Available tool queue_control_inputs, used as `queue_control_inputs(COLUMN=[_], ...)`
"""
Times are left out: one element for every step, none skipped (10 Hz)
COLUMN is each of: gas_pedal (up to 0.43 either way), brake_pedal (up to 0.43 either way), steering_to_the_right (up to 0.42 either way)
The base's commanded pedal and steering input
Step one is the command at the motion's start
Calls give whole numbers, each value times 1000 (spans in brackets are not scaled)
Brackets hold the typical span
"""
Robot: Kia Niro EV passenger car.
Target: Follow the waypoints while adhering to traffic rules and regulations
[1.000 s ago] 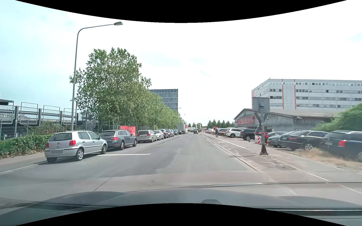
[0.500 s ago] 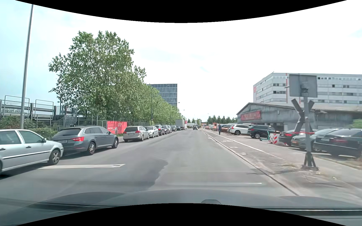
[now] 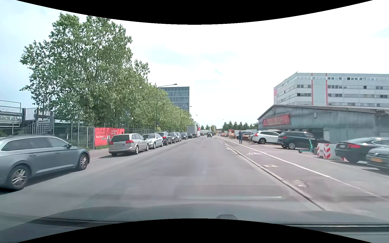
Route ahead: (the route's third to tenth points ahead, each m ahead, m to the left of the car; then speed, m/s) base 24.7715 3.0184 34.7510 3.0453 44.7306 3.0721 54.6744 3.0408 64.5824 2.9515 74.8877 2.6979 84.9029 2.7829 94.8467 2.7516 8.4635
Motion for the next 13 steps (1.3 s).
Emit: queue_control_inputs(gas_pedal=[87,87,87,87,87,87,87,87,87,87,87,87,87], brake_pedal=[0,0,0,0,0,0,0,0,0,0,0,0,0], steering_to_the_right=[-2,-2,-2,-2,-2,-2,-2,-3,-3,-4,-8,-10,-10])
